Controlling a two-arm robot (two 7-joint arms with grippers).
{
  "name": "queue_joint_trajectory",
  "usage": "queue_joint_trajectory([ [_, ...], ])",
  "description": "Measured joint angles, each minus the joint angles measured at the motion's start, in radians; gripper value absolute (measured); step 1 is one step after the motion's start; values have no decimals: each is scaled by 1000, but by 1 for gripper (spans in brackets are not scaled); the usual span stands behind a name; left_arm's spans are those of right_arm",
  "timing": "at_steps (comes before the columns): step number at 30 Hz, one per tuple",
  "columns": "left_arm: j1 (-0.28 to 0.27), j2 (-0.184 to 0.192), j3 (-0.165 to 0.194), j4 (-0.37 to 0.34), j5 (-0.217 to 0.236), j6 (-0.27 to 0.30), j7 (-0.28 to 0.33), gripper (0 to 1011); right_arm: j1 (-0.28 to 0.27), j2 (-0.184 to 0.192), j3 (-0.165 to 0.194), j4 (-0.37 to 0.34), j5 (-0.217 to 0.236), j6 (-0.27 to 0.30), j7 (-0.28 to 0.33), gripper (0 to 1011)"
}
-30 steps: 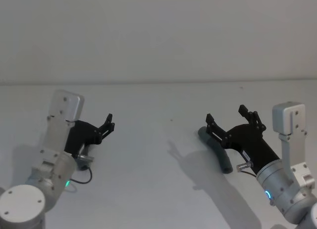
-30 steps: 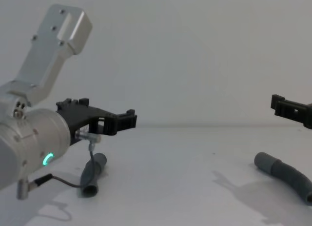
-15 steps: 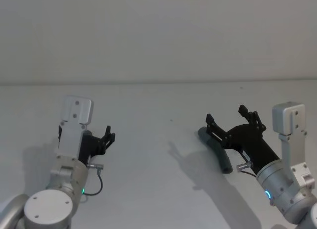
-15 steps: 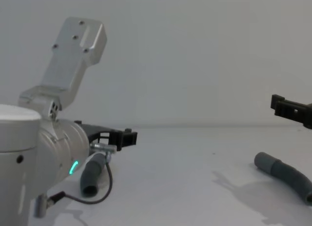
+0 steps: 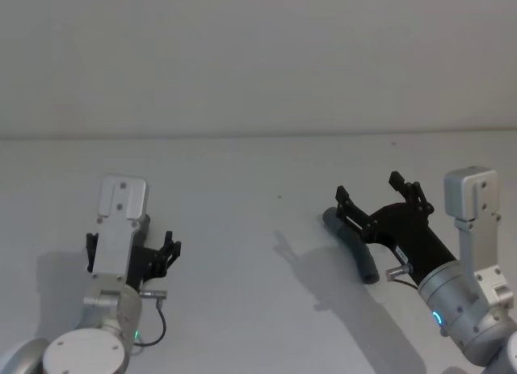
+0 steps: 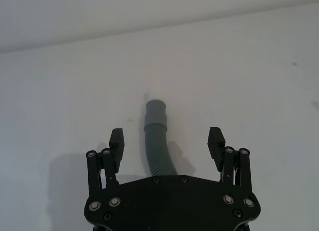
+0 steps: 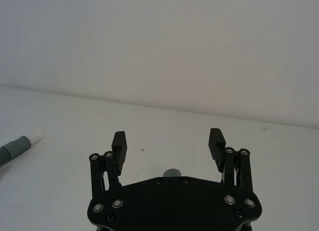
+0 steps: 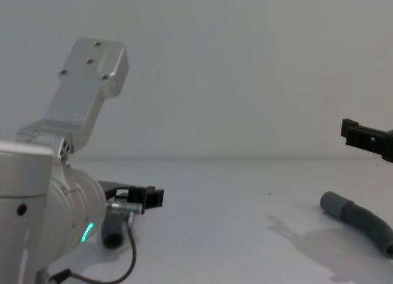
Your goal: Use both hands to pick up one end of the pipe from the table, align the ends, and insert them.
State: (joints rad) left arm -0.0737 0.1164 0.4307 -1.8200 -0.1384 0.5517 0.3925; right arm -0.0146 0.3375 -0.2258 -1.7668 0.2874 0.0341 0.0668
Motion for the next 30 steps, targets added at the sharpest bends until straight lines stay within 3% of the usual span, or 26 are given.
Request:
queue_joint_trajectory([
  [12, 35, -3, -25, -7, -9, -5, -2, 1001, 0, 0, 0, 0, 0, 0, 0, 1000],
  [19, 27, -7, -41, 29, -21, -44, -26, 1001, 0, 0, 0, 0, 0, 0, 0, 1000],
  [30, -19, -40, -61, 143, -47, -147, -74, 1001, 0, 0, 0, 0, 0, 0, 0, 1000],
])
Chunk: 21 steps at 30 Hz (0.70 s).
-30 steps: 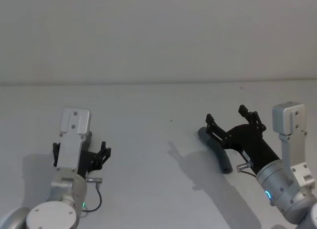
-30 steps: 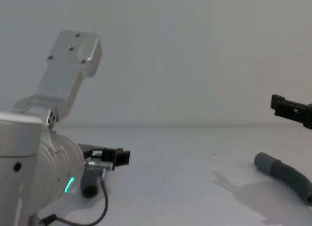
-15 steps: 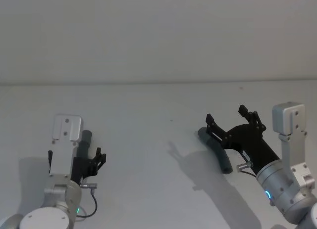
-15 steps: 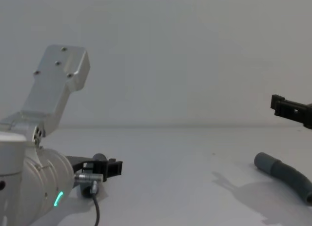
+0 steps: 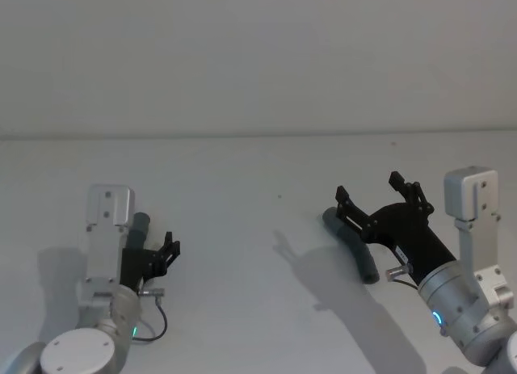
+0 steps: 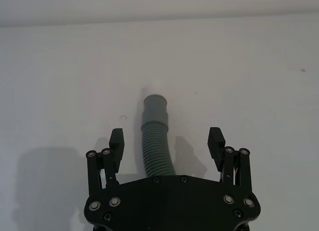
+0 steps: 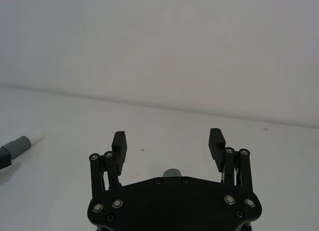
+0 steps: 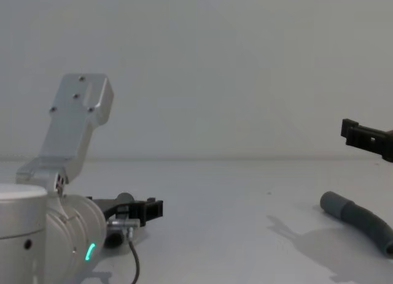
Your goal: Use both hands to pick up one end of the pipe from the table, align the ends, and insert them.
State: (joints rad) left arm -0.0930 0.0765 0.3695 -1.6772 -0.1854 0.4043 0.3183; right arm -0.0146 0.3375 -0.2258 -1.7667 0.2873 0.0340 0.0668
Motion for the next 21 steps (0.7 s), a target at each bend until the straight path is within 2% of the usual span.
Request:
queue_joint_trajectory([
  [9, -38, -28, -12, 88, -11, -67, -27, 1001, 0, 0, 0, 0, 0, 0, 0, 1000],
  [21, -67, -49, -25, 143, -13, -92, -40, 1001, 0, 0, 0, 0, 0, 0, 0, 1000],
])
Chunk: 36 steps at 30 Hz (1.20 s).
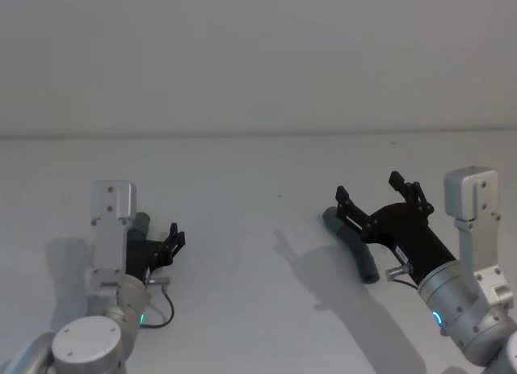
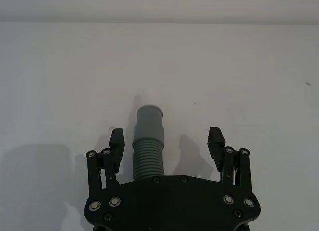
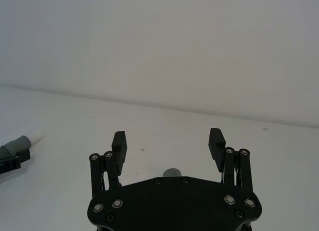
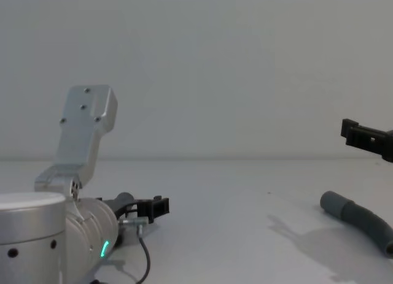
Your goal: Use both hands to pick up one end of the pipe from the table, align the ends, and insert them.
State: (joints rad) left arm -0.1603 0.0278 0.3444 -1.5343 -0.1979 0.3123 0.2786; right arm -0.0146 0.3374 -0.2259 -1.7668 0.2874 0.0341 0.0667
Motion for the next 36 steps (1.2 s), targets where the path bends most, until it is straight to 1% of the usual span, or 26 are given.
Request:
queue_joint_trajectory([
  [6, -12, -3, -2, 5, 5, 10, -4, 1001, 0, 0, 0, 0, 0, 0, 0, 1000],
  [9, -20, -3, -3, 3, 8, 26, -7, 1001, 0, 0, 0, 0, 0, 0, 0, 1000],
  [15, -40, -5, -3, -22, 14, 71, -12, 1001, 0, 0, 0, 0, 0, 0, 0, 1000],
  [16, -45, -6, -3, -30, 14, 86, -13, 1001, 0, 0, 0, 0, 0, 0, 0, 1000],
  [17, -45, -6, -3, -30, 14, 86, -13, 1001, 0, 0, 0, 0, 0, 0, 0, 1000],
  [19, -52, -10, -4, -45, 15, 112, -14, 1001, 0, 0, 0, 0, 0, 0, 0, 1000],
  [20, -52, -10, -4, -45, 15, 112, -14, 1001, 0, 0, 0, 0, 0, 0, 0, 1000],
  [25, -55, -27, -16, -71, 10, 166, -8, 1001, 0, 0, 0, 0, 0, 0, 0, 1000],
  [32, -46, -50, -36, -92, 2, 218, 15, 1001, 0, 0, 0, 0, 0, 0, 0, 1000],
  [33, -46, -50, -36, -92, 2, 218, 15, 1001, 0, 0, 0, 0, 0, 0, 0, 1000],
  [36, -38, -63, -47, -103, -2, 250, 29, 1001, 0, 0, 0, 0, 0, 0, 0, 1000],
])
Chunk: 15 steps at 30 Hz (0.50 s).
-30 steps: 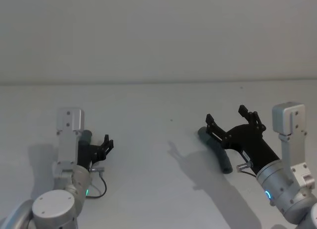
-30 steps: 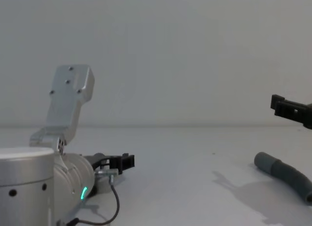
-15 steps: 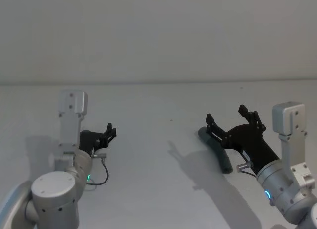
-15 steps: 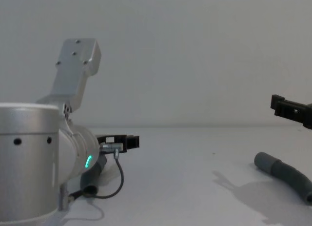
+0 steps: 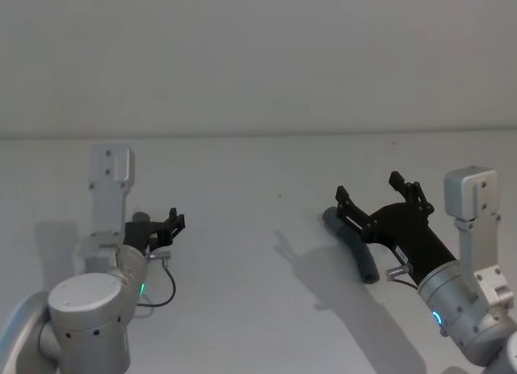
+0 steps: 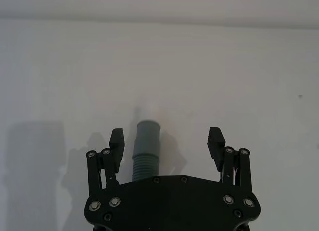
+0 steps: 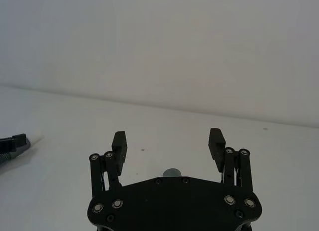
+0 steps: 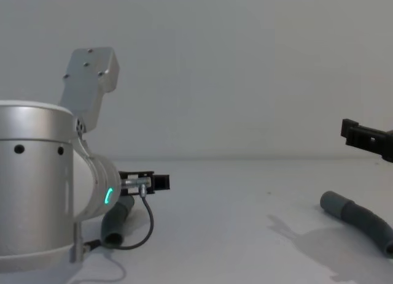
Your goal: Use both hands to pick up one end of the pipe from the table, align the ends, and insert them.
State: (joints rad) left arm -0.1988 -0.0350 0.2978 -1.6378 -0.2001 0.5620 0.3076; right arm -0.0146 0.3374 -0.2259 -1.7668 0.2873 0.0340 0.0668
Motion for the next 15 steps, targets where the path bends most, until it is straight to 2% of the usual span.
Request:
queue_joint_trajectory([
  [15, 17, -20, -25, -31, 4, 89, 34, 1001, 0, 0, 0, 0, 0, 0, 0, 1000],
])
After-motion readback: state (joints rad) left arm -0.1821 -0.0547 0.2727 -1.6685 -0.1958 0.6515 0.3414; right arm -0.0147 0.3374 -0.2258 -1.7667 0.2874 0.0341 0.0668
